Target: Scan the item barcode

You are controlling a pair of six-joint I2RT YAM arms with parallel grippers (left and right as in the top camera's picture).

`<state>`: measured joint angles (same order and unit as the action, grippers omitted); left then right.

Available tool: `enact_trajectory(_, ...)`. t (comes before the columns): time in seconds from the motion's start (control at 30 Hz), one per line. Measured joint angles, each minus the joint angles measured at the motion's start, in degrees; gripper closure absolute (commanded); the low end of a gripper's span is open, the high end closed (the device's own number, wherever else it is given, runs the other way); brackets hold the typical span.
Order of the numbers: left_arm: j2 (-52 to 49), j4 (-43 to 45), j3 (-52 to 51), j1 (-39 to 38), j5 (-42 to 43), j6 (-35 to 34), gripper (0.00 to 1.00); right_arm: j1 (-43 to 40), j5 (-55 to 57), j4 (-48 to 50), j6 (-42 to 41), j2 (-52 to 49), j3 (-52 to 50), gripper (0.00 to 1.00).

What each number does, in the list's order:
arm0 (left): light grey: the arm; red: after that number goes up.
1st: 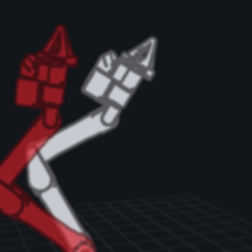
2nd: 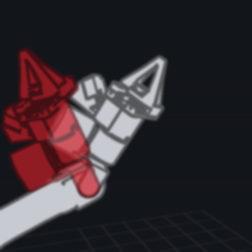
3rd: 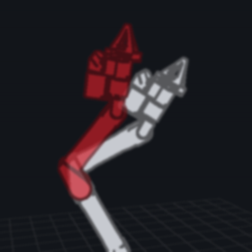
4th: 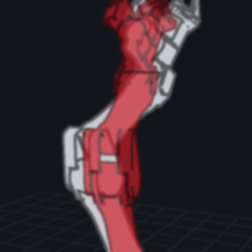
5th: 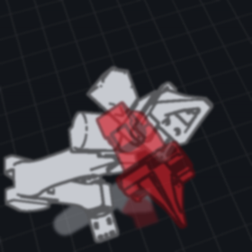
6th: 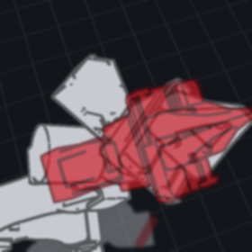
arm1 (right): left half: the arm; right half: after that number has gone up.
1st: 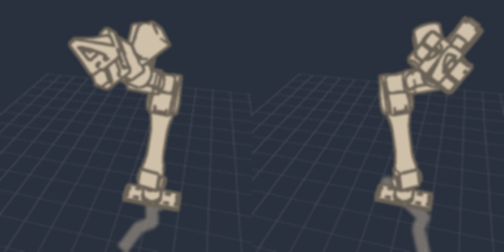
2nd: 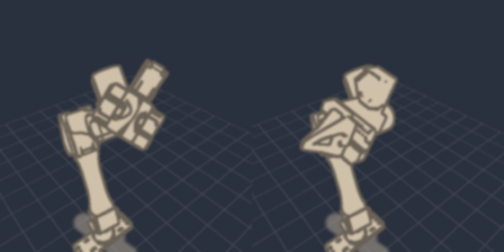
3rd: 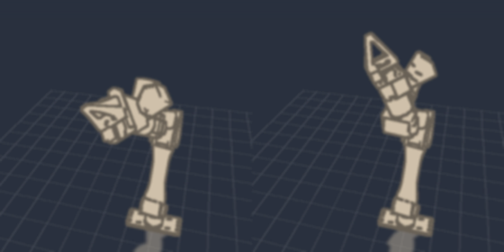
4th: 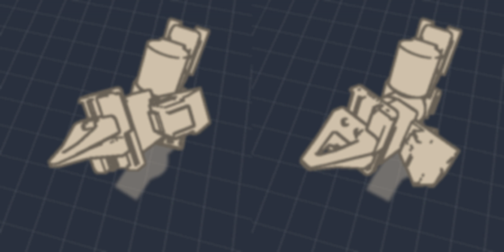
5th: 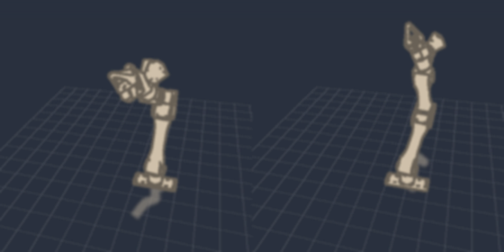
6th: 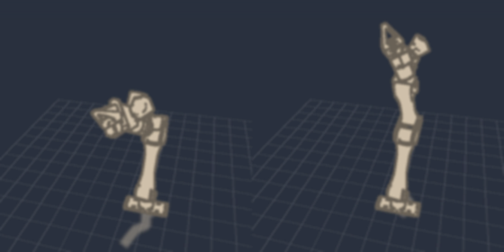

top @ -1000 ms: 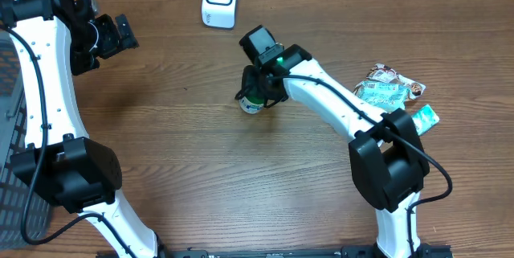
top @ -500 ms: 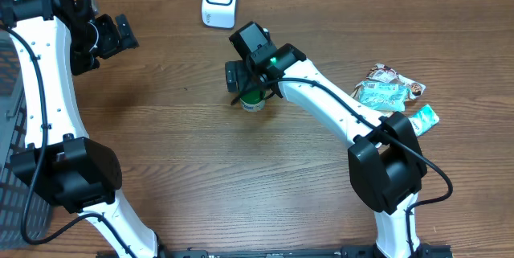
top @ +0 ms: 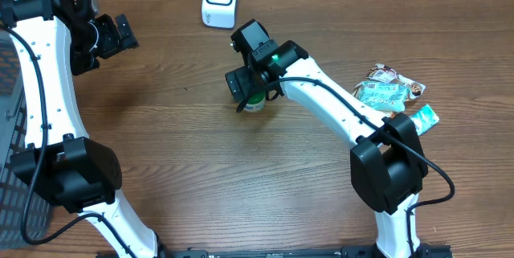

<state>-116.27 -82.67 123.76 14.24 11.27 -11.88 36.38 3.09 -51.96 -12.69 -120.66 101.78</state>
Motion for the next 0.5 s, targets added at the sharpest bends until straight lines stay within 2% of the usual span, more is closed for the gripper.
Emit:
enact_trajectory(0.33,0.0,0.0,0.0,0.0,0.0,0.0,0.0,0.0,-0.33,-0.63,-21.7,-1.31,-0.17,0.13)
enact_trajectory(0.5,0.0,0.0,0.0,0.0,0.0,0.0,0.0,0.0,-0.33,-0.52,-24.74,-3.17,-0.17,0.2)
